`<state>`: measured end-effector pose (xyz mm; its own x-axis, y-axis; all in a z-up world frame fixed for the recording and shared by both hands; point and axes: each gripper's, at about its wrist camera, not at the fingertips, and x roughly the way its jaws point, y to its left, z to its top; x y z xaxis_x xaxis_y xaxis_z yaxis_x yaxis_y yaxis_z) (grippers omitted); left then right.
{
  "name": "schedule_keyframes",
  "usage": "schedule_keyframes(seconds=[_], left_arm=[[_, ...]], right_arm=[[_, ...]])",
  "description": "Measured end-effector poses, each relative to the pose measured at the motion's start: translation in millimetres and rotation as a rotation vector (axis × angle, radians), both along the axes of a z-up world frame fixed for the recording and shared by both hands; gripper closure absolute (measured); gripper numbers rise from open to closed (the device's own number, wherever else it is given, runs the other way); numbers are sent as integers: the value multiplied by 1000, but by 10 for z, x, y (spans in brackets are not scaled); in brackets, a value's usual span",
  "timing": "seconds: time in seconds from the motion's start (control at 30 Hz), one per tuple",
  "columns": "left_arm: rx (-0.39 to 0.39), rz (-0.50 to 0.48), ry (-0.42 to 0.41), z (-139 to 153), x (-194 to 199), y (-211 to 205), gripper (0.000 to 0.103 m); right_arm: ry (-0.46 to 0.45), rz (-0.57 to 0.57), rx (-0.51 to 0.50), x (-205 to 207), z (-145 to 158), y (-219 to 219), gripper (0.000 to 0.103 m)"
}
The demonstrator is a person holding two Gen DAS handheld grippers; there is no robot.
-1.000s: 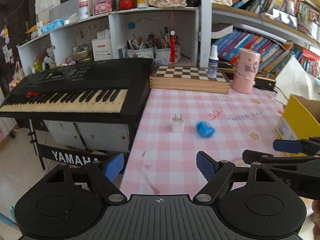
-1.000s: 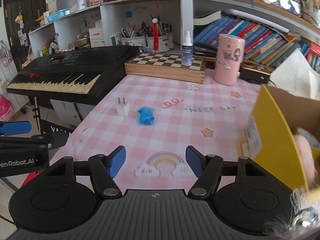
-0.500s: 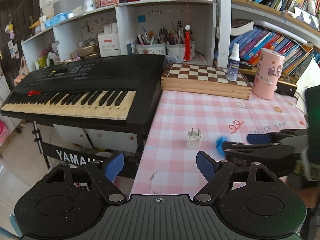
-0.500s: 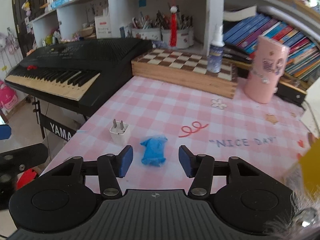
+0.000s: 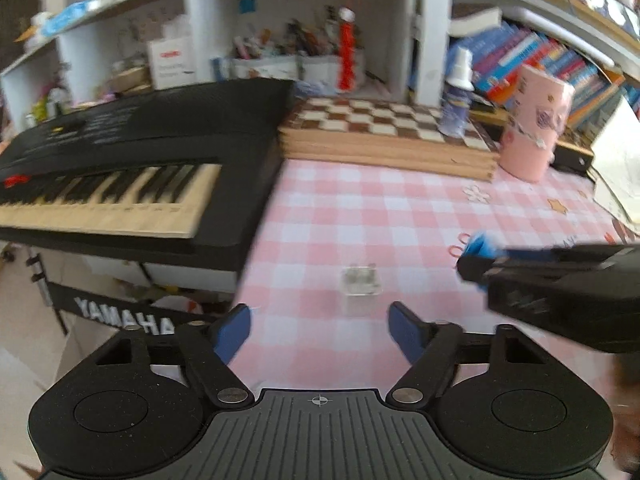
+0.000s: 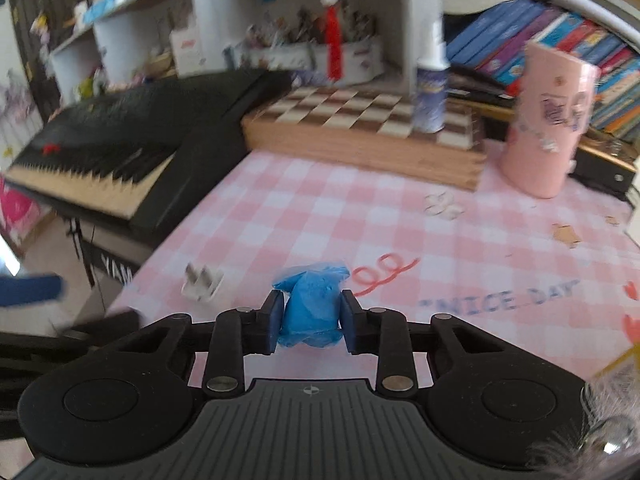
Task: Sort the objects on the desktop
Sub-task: 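Grasp the white plug with the left tool while the right tool grasps the blue glove, then carry the white plug and blue glove in both tools over the yellow box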
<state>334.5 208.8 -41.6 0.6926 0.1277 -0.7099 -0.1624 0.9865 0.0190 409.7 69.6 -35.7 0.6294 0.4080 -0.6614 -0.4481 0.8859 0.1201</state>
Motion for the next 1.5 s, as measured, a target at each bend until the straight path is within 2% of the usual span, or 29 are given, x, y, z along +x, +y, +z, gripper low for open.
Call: schedule_keyframes(seconds=[0.1,0.33,0.5,0.63,0.87,1.07,1.27,1.5], left_arm=[[15,-40,18,-130,167,-119,50],[37,-39,30,-293,436,-212,63],[77,-64,23,-370,457,-256,77],[61,-60,6,-297,412,-260,78],[-44,-87,-87,187,-36,-261,78],[-89,-112,-153,536,-558,-259,78],[-113,-137,-179,695,-1035,-319,78],[-120,-167,-184,701,-1508,-360,78]], right_arm=[[-29,-18,8,-78,130,-123,75],[-17,-64,14,-236,199,-358,75],[-4,-78,11,-328,188,-428,75],[-12,-85,5,-417,212,-461,75],[-43,-80,19,-638,358,-522,75],[-81,-78,32,-950,498,-597,75],[-100,-76,57,-1339,620,-644,75],[-86,-92,67,-1798,658,-697,75]])
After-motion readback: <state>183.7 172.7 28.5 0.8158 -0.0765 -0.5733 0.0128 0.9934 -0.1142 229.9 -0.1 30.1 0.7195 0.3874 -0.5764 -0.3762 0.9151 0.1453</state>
